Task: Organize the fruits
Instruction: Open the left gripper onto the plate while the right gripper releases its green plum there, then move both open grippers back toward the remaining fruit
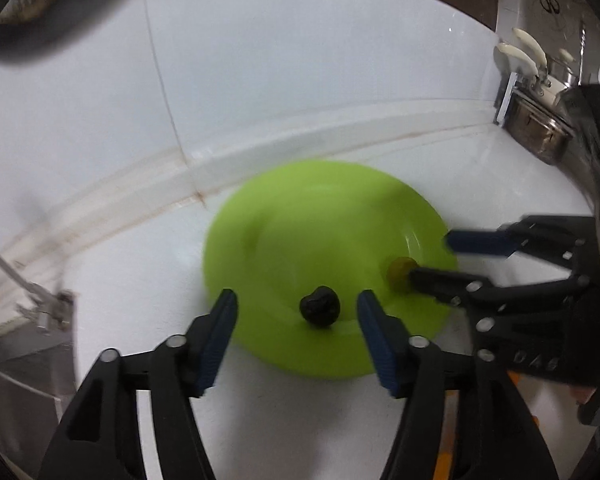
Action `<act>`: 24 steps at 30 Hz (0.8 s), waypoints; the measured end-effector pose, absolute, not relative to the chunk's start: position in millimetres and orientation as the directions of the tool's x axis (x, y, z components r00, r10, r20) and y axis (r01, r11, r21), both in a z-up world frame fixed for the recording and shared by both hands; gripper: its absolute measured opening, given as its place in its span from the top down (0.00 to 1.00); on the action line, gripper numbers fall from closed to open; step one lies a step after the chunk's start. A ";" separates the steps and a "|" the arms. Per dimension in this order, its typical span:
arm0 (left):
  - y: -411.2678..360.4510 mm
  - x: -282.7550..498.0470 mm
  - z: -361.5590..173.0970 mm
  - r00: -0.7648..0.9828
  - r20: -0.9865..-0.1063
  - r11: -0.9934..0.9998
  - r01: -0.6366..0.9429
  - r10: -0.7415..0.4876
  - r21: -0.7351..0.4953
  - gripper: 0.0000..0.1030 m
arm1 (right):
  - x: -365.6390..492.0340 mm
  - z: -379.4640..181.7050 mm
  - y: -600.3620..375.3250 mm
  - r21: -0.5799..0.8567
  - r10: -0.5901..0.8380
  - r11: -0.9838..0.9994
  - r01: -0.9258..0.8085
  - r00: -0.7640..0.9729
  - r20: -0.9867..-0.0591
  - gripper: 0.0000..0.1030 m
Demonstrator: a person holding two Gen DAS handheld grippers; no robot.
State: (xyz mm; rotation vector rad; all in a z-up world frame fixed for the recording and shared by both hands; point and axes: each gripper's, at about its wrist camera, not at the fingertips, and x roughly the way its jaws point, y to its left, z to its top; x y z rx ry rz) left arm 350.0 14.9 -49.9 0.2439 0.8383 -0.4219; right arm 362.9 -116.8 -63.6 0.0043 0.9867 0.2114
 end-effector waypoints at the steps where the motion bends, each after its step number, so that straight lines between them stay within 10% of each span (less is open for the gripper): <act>1: 16.1 344.6 -45.1 0.612 -0.749 0.893 0.446 -0.255 0.061 0.36 | 358.4 -57.4 -118.4 0.087 0.165 0.982 -0.165 0.553 -0.817 0.53; 24: -7.0 206.1 2.5 0.728 -0.645 0.957 0.291 -0.232 -0.016 0.21 | 221.1 17.8 -169.0 -0.012 0.069 0.995 -0.100 0.760 -0.647 0.38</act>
